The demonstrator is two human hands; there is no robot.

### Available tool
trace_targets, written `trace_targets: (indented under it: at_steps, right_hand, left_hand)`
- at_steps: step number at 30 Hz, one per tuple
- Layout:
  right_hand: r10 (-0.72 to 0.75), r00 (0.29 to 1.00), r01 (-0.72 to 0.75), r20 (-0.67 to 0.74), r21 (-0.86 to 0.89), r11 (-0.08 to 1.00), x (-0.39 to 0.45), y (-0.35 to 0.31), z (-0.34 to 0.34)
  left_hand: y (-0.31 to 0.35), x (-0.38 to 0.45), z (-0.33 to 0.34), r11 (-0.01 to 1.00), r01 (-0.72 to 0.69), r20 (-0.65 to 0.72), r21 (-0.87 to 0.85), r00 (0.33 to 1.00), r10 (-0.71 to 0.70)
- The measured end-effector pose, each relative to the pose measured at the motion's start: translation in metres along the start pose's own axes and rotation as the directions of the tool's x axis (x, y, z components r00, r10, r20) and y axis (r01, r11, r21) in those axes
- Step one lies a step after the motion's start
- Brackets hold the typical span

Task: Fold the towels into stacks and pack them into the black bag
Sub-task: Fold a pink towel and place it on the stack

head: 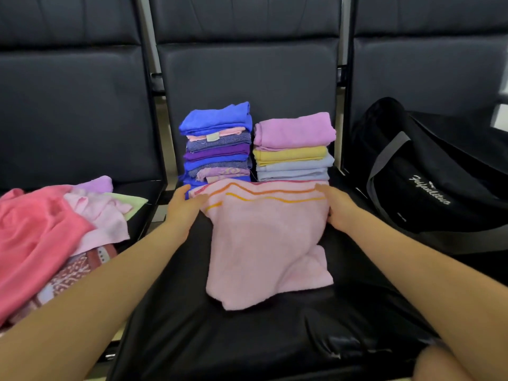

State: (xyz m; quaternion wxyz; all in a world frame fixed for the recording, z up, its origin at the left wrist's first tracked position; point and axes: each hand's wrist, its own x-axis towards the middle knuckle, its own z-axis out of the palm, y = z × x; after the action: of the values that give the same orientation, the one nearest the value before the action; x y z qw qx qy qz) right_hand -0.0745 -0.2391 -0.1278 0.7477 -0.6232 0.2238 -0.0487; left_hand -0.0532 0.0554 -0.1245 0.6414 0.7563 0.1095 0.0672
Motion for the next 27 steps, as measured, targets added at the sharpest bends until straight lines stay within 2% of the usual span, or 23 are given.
trace_targets:
  at_steps: [4,7,10,13,15,18,19,20,21,23,25,27]
  right_hand:
    - [0.006,0.999,-0.015,-0.047,-0.19,0.982,-0.012,0.01,-0.008]
    - [0.067,0.997,-0.07,-0.023,-0.167,0.983,-0.031,0.016,-0.017]
    - [0.181,0.982,-0.17,0.055,-0.163,0.972,-0.05,0.015,-0.023]
    - [0.204,0.975,-0.169,0.09,-0.303,0.938,-0.06,0.017,-0.022]
    - [0.178,0.978,-0.107,0.107,-0.475,0.874,-0.063,0.022,-0.018]
    - [0.129,0.972,0.072,0.197,-0.768,0.636,-0.069,0.026,-0.014]
    - [0.109,0.965,0.133,0.239,-0.801,0.584,-0.071,0.025,-0.012]
    - [0.077,0.958,0.181,0.274,-0.794,0.58,-0.072,0.024,-0.011]
    - [0.029,0.955,0.212,0.295,-0.748,0.63,-0.073,0.02,-0.01]
    - [-0.103,0.957,0.244,0.273,-0.555,0.795,-0.072,0.011,-0.009]
    - [-0.171,0.963,0.231,0.209,-0.314,0.921,-0.068,0.002,-0.009]
    - [-0.188,0.965,0.214,0.182,-0.135,0.968,-0.062,-0.005,-0.007]
  left_hand:
    - [-0.013,-0.023,-0.004,0.967,-0.057,0.048,0.248,0.998,0.046]
    - [-0.018,-0.04,-0.011,0.89,-0.035,0.072,0.455,0.997,0.002]
    - [-0.019,-0.054,-0.015,0.844,-0.039,0.141,0.535,0.989,-0.044]
    - [-0.022,-0.068,-0.015,0.717,-0.102,0.223,0.689,0.972,-0.076]
    - [-0.024,-0.078,-0.013,0.671,-0.171,0.313,0.722,0.945,-0.095]
    - [-0.026,-0.089,-0.012,0.74,-0.174,0.42,0.65,0.893,-0.16]
    - [-0.025,-0.089,-0.012,0.804,-0.137,0.434,0.579,0.886,-0.162]
    - [-0.022,-0.09,-0.011,0.878,-0.069,0.425,0.474,0.891,-0.159]
    - [-0.016,-0.092,-0.011,0.937,0.012,0.391,0.349,0.907,-0.157]
    - [-0.005,-0.089,-0.012,0.988,0.099,0.28,0.12,0.951,-0.13]
    - [0.008,-0.083,-0.016,0.995,0.085,0.201,-0.061,0.977,-0.071]
    - [0.02,-0.078,-0.02,0.986,0.055,0.168,-0.16,0.985,-0.028]
